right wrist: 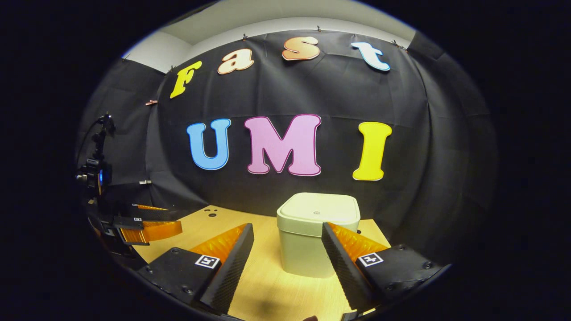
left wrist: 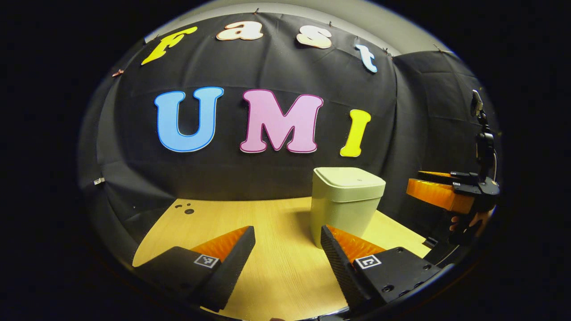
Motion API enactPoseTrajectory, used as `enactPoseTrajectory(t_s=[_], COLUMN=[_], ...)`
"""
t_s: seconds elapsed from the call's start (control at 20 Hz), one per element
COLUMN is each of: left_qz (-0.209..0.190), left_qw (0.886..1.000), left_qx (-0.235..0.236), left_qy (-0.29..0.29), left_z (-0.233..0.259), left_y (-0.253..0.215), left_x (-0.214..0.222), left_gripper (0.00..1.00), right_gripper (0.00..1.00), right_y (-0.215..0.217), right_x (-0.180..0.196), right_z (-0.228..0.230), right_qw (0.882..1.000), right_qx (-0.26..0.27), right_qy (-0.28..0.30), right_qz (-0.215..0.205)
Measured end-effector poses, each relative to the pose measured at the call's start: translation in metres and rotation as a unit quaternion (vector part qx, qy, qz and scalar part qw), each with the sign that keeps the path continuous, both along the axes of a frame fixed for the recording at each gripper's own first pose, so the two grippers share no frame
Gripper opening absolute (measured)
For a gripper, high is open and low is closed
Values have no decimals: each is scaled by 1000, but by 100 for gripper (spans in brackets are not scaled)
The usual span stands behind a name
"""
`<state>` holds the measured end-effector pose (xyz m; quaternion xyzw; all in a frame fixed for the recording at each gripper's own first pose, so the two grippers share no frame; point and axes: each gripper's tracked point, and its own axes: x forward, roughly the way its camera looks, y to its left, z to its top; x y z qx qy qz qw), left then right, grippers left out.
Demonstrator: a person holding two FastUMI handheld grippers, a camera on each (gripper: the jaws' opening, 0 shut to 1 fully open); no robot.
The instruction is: Press the lid of the desktop garbage bin to open it, pick up the crumpled paper on the desktop and throw it into the bin, then pick up the pop can on the desktop and drop it into the bin, and finally close the garbage bin lid.
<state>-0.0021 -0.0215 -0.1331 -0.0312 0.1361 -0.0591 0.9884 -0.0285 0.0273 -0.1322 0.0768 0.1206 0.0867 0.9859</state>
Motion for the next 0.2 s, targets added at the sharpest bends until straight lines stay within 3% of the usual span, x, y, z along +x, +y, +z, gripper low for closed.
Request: enactPoseTrajectory(t_s=[0.2], left_qz=[-4], left_qw=[1000], left_qx=[3], left_qy=[4], left_z=[-2], left_y=[-6], left_x=[4], left_gripper=[95], right_gripper=[96], right_y=[-6], right_x=[-1], right_z=[-3], right_qw=[1000], right_qx=[3], right_qy=[4], right_qz=[-5])
